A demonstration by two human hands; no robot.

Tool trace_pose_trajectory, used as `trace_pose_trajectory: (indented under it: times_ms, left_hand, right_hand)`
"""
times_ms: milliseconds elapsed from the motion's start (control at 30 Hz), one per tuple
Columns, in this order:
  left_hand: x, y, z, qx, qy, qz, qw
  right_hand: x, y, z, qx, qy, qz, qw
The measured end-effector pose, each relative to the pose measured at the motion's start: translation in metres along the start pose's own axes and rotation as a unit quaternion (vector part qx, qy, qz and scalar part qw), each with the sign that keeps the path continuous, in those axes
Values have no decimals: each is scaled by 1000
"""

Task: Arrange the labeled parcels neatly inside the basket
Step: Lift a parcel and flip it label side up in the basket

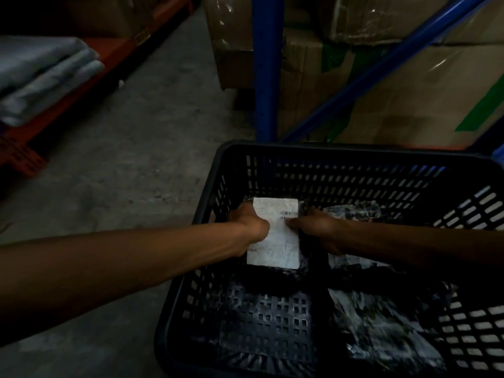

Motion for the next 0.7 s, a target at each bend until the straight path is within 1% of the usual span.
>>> trace_pose_trajectory:
  times_ms: [67,200,267,300,333,367,400,467,500,533,567,633,667,700]
  left_hand:
    - [1,-7,-4,-3,-13,-37,999]
    - [-6,-13,-2,17,-15,-64,998]
    - [-16,-14,10,80,-40,-57,994]
    - [-19,-17,20,132,-67,-51,988]
    - [-28,-22,34,181,-105,-52,977]
    - [-37,-33,50,208,-155,-68,963]
    - [-47,-47,64,221,-204,-87,950]
    - [-65,-77,85,245,-294,-112,917]
    - [-72,-93,89,263,-326,-125,899]
    - [-76,-110,88,282,-344,-145,884]
    - [-78,-128,83,299,-349,-166,872]
    - [-82,-160,70,318,-346,-202,859]
    - [-83,-173,65,317,-346,-202,860]
    - [-83,-184,62,305,-349,-184,867]
  right_hand:
    - [2,1,4,-3,-6,4,1000]
    - [-4,-3,-3,-41,-5,-23,999]
    - [-12,3,-13,-70,11,-25,997]
    - [-18,11,-22,-130,30,-10,991]
    - [-29,22,-33,-221,56,10,974]
    - [-42,35,-44,-318,89,28,943]
    - [-57,50,-54,-401,126,50,906]
    - [-94,80,-69,-525,218,93,817]
    - [-111,92,-70,-577,255,105,769]
    - [-122,102,-63,-626,268,98,726]
    - [-126,110,-49,-664,260,69,697]
    - [-121,124,-10,-716,179,-8,675]
    - [-117,127,6,-736,156,-27,658]
    - [-111,130,18,-756,154,-28,636]
Point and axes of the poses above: each hand's wrist, its own x-axis towards the middle knuckle, its own y-axis out of the back of the hand, z = x × y, the point moved 10 cm from there along x, towards the middle knuckle, and after that the axes turned 3 degrees about -x, right-handed, at the moved point
